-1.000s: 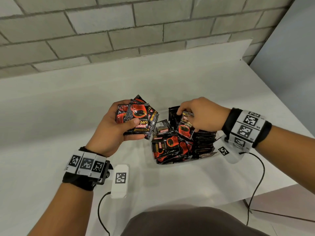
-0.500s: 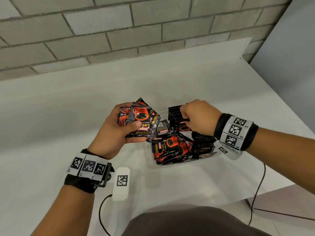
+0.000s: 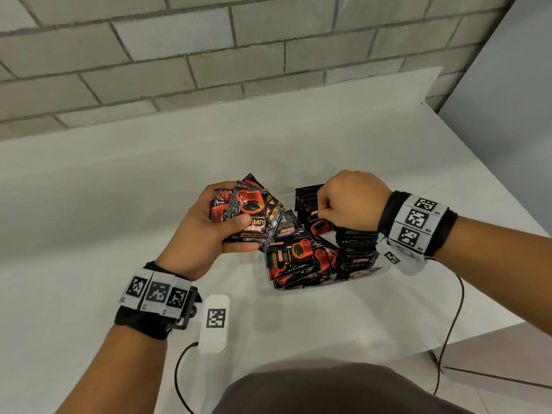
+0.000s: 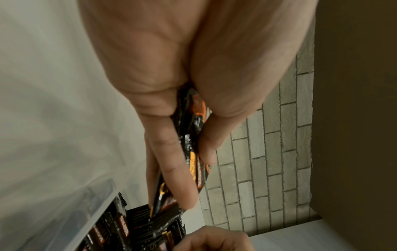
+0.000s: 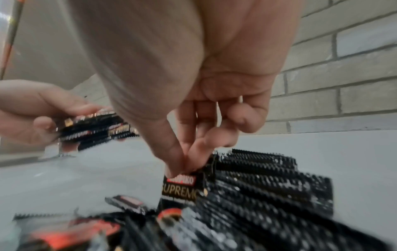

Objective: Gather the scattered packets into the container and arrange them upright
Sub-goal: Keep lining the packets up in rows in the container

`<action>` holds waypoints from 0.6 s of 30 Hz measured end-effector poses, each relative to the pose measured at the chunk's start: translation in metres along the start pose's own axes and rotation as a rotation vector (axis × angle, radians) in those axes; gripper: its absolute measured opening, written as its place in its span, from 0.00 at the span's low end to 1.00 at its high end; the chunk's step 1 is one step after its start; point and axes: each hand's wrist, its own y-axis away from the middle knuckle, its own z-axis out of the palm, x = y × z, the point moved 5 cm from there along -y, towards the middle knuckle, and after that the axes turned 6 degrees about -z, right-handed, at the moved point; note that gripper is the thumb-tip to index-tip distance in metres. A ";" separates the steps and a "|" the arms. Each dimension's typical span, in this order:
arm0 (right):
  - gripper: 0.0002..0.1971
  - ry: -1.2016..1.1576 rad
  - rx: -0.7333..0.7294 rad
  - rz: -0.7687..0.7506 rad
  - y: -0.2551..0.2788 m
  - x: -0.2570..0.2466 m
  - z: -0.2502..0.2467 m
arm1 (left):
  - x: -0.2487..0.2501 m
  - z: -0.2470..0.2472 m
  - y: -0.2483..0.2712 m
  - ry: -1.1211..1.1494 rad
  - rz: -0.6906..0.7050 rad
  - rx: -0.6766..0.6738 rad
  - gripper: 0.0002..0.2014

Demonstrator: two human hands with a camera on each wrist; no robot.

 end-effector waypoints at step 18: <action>0.04 0.028 -0.093 0.005 -0.022 0.002 -0.014 | 0.001 0.003 0.004 -0.012 0.003 -0.001 0.30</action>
